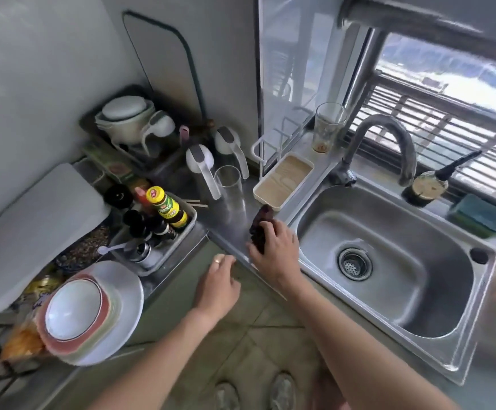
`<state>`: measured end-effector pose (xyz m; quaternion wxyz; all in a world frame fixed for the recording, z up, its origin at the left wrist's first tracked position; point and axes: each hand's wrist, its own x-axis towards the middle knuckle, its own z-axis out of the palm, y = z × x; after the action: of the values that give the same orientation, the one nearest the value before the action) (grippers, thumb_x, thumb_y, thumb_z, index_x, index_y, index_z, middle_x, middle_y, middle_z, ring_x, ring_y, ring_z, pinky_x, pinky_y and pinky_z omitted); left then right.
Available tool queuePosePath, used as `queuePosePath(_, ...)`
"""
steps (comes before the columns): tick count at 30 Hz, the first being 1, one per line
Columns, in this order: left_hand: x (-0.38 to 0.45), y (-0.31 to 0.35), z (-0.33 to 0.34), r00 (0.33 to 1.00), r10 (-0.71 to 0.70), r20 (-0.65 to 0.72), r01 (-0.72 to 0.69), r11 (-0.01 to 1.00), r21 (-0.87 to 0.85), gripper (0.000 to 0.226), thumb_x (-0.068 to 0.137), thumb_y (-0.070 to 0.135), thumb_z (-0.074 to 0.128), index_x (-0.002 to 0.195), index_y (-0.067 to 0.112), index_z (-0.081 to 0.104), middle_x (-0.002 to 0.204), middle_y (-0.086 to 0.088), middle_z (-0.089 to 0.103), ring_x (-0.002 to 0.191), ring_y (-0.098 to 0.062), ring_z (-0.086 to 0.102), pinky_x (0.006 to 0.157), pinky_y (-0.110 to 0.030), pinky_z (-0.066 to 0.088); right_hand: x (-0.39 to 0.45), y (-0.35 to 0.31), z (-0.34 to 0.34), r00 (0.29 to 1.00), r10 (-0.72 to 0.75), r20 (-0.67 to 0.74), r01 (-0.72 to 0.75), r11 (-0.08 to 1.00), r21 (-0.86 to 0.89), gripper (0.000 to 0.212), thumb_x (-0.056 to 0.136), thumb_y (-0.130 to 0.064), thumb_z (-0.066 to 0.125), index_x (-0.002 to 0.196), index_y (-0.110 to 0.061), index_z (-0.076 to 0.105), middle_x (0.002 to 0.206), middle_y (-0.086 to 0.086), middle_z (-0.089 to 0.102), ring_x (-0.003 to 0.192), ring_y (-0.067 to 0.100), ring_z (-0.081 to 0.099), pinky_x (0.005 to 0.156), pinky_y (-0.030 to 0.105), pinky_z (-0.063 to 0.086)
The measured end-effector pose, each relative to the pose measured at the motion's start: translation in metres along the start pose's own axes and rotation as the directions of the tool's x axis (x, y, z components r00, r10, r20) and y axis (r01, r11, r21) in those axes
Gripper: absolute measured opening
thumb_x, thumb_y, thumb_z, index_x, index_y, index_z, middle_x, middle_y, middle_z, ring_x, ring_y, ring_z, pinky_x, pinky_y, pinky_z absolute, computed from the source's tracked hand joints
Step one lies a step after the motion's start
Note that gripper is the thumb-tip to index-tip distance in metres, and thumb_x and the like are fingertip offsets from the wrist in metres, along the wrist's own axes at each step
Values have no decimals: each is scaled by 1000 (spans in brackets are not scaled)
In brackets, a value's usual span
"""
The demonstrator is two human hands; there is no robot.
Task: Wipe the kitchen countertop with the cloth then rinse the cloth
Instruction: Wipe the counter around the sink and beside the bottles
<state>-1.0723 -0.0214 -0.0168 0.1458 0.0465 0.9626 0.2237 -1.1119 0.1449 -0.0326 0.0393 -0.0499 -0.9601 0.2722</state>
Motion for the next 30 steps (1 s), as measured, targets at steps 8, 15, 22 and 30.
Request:
queuePosePath(8,61,-43,15,1000,15,-18,-13,992,129,61,84,13,59,143,17,47,158,-7,34,140,-29,43,111,-43,43,27,4,61,997,16,73,-7,992,-124,75,91,-45,55,153,-7,37,167,16,22,156,35,15,125,53,19)
queuePosePath(15,121,-52,42,987,120,-111,-95,974,207,53,98,33,43,150,20,40,161,-12,33,148,-35,32,117,-55,32,30,2,95,996,70,-47,-78,974,-211,66,101,-42,46,157,-8,34,168,13,21,157,26,16,126,45,23)
queuePosePath(22,129,-54,63,974,145,-172,-103,967,232,55,100,44,37,147,16,44,159,-16,34,148,-37,29,116,-57,24,31,19,94,999,-27,-29,20,973,-232,59,106,-39,41,159,-14,32,169,6,20,158,21,10,126,42,21)
queuePosePath(30,131,-50,60,981,144,-133,-104,957,270,57,99,44,37,144,10,46,156,-21,35,146,-42,29,114,-62,27,-14,45,71,992,-127,24,129,968,-216,52,105,-29,50,156,-25,40,167,-6,28,156,14,19,115,36,36)
